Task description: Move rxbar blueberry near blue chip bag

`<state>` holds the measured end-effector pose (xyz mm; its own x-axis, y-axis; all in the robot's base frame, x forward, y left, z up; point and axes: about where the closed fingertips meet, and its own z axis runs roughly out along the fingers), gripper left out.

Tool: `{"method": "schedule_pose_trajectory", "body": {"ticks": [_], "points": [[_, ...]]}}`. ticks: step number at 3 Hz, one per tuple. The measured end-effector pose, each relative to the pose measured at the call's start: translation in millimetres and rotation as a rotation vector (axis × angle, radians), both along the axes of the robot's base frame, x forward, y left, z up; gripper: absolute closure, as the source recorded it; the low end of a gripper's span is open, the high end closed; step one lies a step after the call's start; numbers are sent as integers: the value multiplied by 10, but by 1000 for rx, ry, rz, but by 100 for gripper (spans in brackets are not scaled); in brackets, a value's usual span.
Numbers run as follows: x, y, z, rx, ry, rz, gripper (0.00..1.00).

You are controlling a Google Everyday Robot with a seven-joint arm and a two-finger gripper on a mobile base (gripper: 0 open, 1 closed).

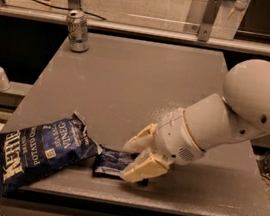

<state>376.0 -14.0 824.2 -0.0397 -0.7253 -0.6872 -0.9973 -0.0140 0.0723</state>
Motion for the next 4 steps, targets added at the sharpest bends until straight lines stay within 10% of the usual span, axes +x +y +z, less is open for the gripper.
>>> {"method": "schedule_pose_trajectory", "body": {"ticks": [2, 4], "points": [[91, -55, 57, 34, 8, -37, 0], [717, -610, 542, 187, -64, -225, 0]]}}
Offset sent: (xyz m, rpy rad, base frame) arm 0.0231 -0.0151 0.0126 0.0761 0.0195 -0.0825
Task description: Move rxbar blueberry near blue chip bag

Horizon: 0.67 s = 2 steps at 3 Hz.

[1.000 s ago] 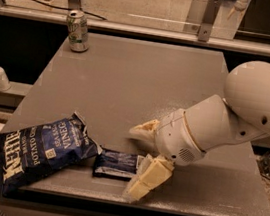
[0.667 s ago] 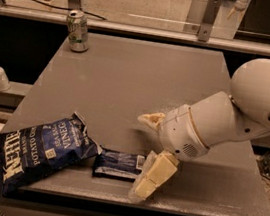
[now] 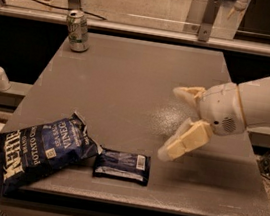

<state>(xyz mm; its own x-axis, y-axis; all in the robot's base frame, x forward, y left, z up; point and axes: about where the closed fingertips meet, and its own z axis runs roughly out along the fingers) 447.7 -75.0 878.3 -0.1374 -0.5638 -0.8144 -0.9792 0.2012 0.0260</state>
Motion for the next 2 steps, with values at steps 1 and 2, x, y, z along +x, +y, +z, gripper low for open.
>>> {"method": "schedule_pose_trajectory", "body": {"ticks": [1, 2], "points": [[273, -464, 254, 59, -53, -108, 0], [468, -828, 462, 102, -93, -187, 0]]}}
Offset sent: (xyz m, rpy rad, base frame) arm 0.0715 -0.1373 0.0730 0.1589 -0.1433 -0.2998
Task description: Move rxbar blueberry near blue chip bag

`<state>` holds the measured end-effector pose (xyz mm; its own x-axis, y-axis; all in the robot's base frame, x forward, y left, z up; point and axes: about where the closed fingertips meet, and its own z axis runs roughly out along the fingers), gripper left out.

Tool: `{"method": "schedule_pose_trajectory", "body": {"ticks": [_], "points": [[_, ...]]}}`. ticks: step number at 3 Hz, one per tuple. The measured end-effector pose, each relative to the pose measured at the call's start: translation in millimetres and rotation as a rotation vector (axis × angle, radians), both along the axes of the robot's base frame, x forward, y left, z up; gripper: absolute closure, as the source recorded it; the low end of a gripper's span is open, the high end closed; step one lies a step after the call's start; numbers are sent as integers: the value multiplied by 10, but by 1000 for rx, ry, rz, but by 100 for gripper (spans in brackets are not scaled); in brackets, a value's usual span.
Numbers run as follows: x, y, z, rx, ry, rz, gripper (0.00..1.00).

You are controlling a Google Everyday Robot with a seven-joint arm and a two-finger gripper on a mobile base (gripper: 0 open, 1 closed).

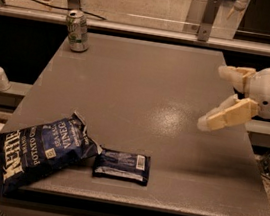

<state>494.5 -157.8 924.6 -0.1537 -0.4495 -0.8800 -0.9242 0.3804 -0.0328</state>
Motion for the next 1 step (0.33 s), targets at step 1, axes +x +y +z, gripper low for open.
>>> {"method": "schedule_pose_trajectory", "body": {"ticks": [1], "points": [[18, -10, 42, 1, -9, -2, 0]]}}
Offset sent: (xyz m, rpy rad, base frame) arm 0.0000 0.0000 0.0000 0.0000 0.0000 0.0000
